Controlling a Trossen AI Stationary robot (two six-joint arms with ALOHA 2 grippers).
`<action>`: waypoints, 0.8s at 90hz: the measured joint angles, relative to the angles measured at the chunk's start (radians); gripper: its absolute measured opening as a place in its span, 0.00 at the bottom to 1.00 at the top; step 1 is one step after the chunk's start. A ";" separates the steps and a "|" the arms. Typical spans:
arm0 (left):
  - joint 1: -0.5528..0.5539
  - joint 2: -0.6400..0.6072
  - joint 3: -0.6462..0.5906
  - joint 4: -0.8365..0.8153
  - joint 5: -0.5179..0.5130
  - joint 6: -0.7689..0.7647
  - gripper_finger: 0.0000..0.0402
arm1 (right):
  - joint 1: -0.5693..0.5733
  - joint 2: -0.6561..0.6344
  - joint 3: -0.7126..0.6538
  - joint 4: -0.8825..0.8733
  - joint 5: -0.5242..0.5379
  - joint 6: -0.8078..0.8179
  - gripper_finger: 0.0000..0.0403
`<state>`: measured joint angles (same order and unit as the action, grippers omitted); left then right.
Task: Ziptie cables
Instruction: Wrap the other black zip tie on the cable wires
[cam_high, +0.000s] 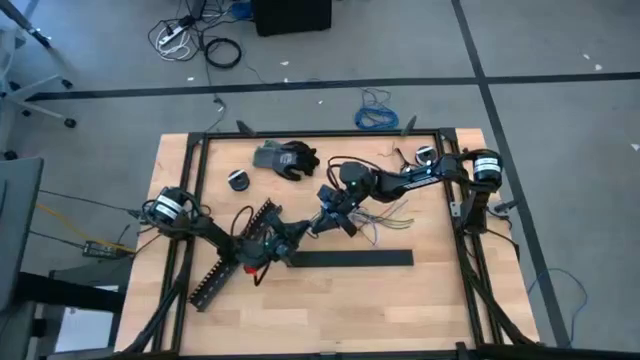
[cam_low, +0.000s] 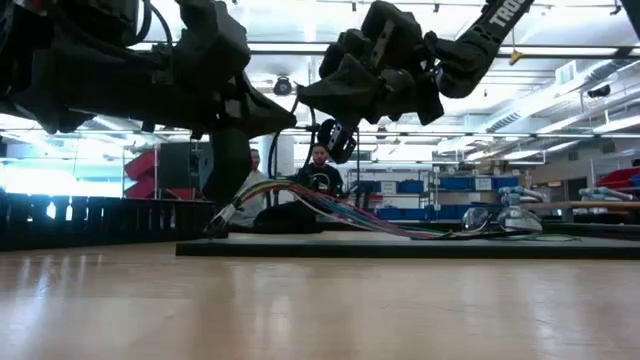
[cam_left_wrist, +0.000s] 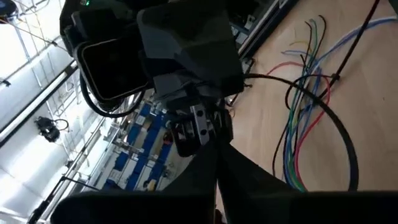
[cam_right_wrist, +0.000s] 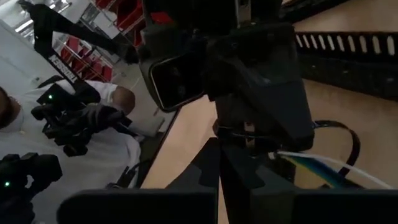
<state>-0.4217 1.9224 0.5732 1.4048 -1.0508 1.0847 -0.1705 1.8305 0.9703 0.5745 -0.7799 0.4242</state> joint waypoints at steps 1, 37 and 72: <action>0.000 0.000 0.000 -0.001 0.000 -0.003 0.00 | 0.000 0.000 0.000 0.000 0.000 0.000 0.00; 0.001 0.000 0.008 -0.067 0.038 -0.071 0.00 | -0.003 0.000 0.000 -0.004 0.034 -0.029 0.00; 0.004 0.000 0.019 -0.069 0.036 -0.069 0.00 | -0.001 0.000 0.000 -0.008 0.029 -0.033 0.00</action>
<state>-0.4179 1.9224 0.5919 1.3361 -1.0153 1.0156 -0.1719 1.8305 0.9707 0.5665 -0.7513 0.3907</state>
